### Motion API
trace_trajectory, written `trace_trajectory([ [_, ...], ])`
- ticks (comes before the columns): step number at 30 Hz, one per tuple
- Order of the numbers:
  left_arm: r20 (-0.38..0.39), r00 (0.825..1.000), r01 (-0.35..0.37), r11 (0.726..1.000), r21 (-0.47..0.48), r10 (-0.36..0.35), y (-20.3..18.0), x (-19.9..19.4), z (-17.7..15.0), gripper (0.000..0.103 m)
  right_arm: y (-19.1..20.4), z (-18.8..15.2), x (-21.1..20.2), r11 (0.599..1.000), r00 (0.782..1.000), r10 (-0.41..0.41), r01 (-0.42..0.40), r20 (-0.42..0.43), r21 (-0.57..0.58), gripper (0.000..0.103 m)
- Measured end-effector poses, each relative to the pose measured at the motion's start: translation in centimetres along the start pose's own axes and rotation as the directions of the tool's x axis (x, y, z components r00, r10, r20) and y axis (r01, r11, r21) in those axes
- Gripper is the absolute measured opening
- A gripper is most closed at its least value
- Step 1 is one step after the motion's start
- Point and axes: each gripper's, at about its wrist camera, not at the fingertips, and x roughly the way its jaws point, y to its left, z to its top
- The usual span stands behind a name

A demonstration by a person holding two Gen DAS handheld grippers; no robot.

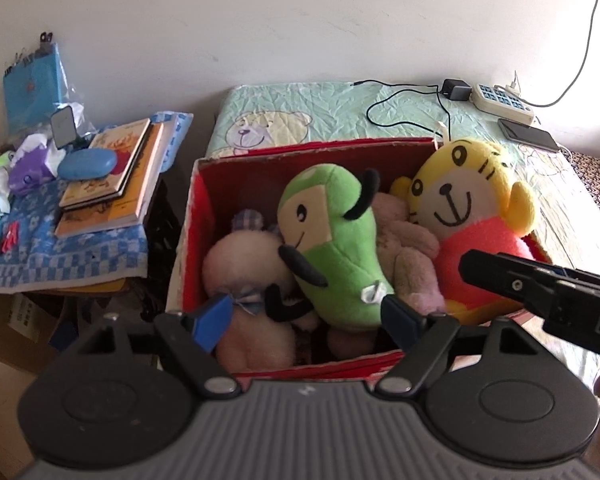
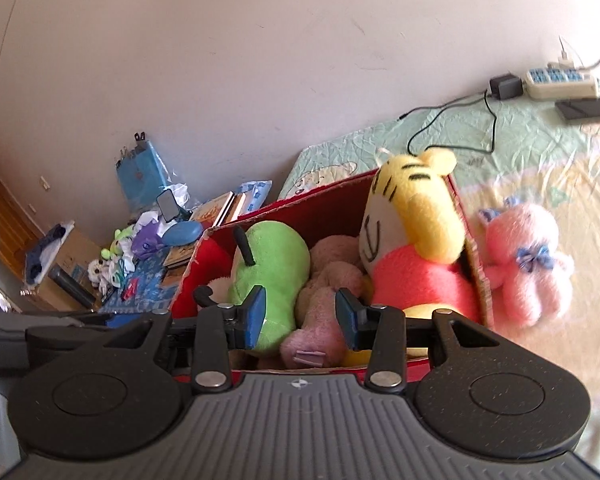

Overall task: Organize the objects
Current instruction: 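Lower the green plush into the box and open the right gripper, then withdraw the right gripper from the box toward the white bunny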

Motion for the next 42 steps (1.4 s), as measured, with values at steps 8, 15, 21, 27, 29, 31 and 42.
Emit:
trace_trajectory([
  [8,0.01,1.0,-0.022,1.0,-0.004,0.022,-3.8,-1.2,0.0,0.082,-1.6,0.4,-2.8,0.996,1.0,-0.02,0.02,-0.001,-0.087,0.043],
  [15,0.0,1.0,-0.03,1.0,0.002,0.03,-7.6,-1.4,-0.4,0.082,-4.1,0.7,-4.6,0.995,1.0,-0.016,0.015,-0.014,-0.1,0.043],
  [21,0.003,0.999,-0.035,0.999,0.017,0.035,-10.7,-1.9,-0.8,0.082,-6.6,0.8,-5.9,0.996,1.0,-0.023,0.021,-0.02,-0.082,0.043],
  [27,-0.015,0.999,-0.03,0.999,0.032,0.031,-13.7,-1.8,-1.6,0.079,-8.9,0.7,-6.8,0.998,0.999,-0.03,0.027,-0.037,-0.059,0.043],
  [29,-0.022,0.999,-0.029,0.999,0.037,0.03,-14.7,-1.7,-1.8,0.079,-9.4,0.6,-7.0,0.998,0.999,-0.034,0.031,-0.043,-0.054,0.043],
  [31,-0.027,0.999,-0.026,0.999,0.041,0.027,-15.6,-1.6,-2.1,0.079,-10.0,0.6,-7.1,0.998,0.998,-0.035,0.033,-0.049,-0.05,0.043],
  [42,-0.074,0.997,-0.018,0.998,0.058,0.023,-19.1,0.0,-3.1,0.078,-12.8,0.2,-7.3,0.999,0.995,-0.049,0.048,-0.092,-0.02,0.043],
])
